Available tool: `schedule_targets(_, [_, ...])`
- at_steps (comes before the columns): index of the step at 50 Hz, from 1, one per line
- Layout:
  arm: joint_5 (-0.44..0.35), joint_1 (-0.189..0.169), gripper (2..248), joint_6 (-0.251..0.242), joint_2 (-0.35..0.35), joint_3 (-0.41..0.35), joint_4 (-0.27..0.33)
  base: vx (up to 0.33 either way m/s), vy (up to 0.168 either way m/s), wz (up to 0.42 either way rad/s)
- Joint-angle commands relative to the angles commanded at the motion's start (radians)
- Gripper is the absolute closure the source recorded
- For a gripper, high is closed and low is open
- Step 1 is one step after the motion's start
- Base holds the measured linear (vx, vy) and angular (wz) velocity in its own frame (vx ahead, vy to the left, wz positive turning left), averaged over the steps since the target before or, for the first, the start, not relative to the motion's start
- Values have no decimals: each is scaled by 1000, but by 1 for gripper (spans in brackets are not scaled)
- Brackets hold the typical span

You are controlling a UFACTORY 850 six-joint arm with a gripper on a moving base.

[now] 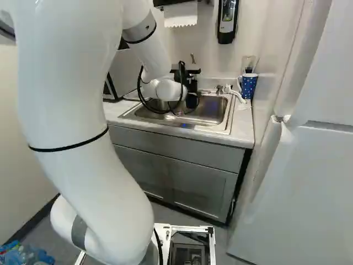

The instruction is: Rinse the cup and place it in the tray

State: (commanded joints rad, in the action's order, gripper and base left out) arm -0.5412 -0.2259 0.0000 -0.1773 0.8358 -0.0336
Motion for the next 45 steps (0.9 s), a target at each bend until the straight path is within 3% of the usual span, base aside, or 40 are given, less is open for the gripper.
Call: schedule_targets(45, [0,0,124,0,0,0,0,0,0,0])
